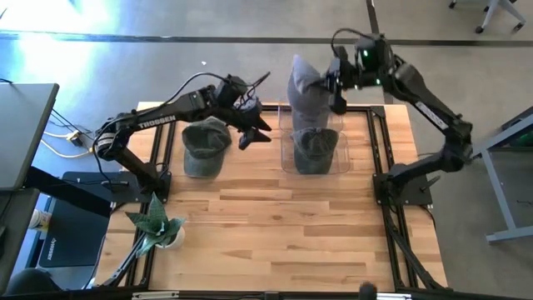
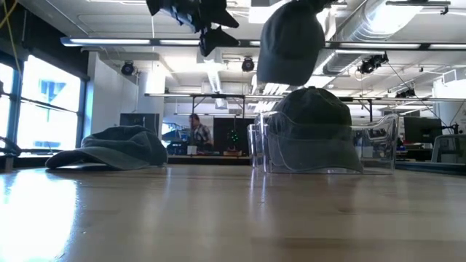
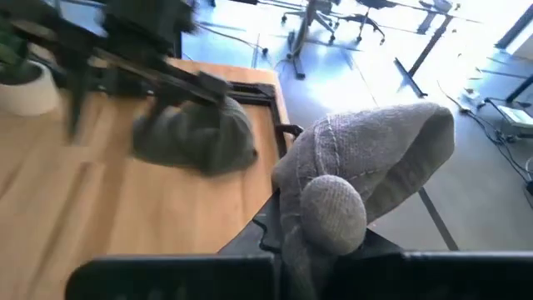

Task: Pick & Place hat
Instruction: Put the gray cap into the top transparent bin

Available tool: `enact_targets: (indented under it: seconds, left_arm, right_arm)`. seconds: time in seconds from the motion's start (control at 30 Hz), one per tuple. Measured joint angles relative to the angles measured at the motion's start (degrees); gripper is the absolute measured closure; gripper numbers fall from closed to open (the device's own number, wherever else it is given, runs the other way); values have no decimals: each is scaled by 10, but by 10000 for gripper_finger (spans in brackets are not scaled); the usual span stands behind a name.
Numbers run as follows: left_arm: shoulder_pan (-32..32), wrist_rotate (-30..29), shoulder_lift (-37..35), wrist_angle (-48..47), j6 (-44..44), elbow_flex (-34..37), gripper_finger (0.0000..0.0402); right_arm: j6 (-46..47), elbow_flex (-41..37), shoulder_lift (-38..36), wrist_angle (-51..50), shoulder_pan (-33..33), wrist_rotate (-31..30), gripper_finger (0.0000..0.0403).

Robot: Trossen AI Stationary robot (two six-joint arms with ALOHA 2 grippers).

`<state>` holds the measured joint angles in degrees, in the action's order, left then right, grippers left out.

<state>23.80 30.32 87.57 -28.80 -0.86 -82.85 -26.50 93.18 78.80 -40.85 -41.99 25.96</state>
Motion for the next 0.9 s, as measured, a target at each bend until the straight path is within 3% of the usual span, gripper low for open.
enact_targets:
  seconds: [0.13,0.37,0.5,0.77,0.9]
  left_arm:
    - [25,39,0,31,18,0,184]
    - [56,19,0,59,40,0,184]
    - [62,-5,0,75,37,0,184]
    - [62,-59,0,102,67,0,184]
    - [62,-69,0,102,67,0,184]
  right_arm:
    - [-53,28,44,-14,-49,54,397]
    - [-168,31,66,-99,-58,105,394]
    - [-201,31,66,-131,-55,90,398]
    - [-233,-43,64,-85,-41,61,398]
    - [-244,-88,52,-46,-37,8,395]
